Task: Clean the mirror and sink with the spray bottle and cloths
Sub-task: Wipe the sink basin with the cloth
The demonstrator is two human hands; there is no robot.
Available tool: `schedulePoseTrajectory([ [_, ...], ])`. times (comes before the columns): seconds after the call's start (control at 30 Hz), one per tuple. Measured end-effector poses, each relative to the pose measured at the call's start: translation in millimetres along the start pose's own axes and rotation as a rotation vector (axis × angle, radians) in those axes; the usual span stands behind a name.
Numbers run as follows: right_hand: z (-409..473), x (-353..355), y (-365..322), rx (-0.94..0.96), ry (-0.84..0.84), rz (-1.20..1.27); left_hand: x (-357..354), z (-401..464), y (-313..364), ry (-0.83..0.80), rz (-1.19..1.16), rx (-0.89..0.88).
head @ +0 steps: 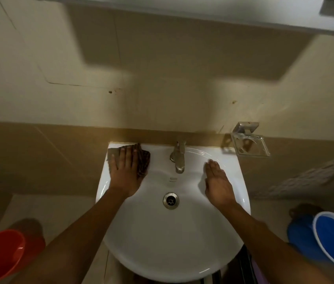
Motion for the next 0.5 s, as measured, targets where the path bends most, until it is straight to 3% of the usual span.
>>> schedulePoseTrajectory([
  [0.23, -7, 2, -3, 0.025, 0.03, 0.046, 1, 21, 66, -0.038, -0.088, -0.252],
  [0.5, 10, 7, 10, 0.093, -0.012, 0.01, 0, 27, 78, -0.046, -0.1, -0.158],
])
Point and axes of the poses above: each hand's wrist, its own z-axis towards the middle knuckle, its own x-axis out of the back of the hand, y = z × x, the point moved 2 cm from there along z, towards the middle knuckle, and after that the axes turned 2 degrees about -x, right-handed, at the moved point
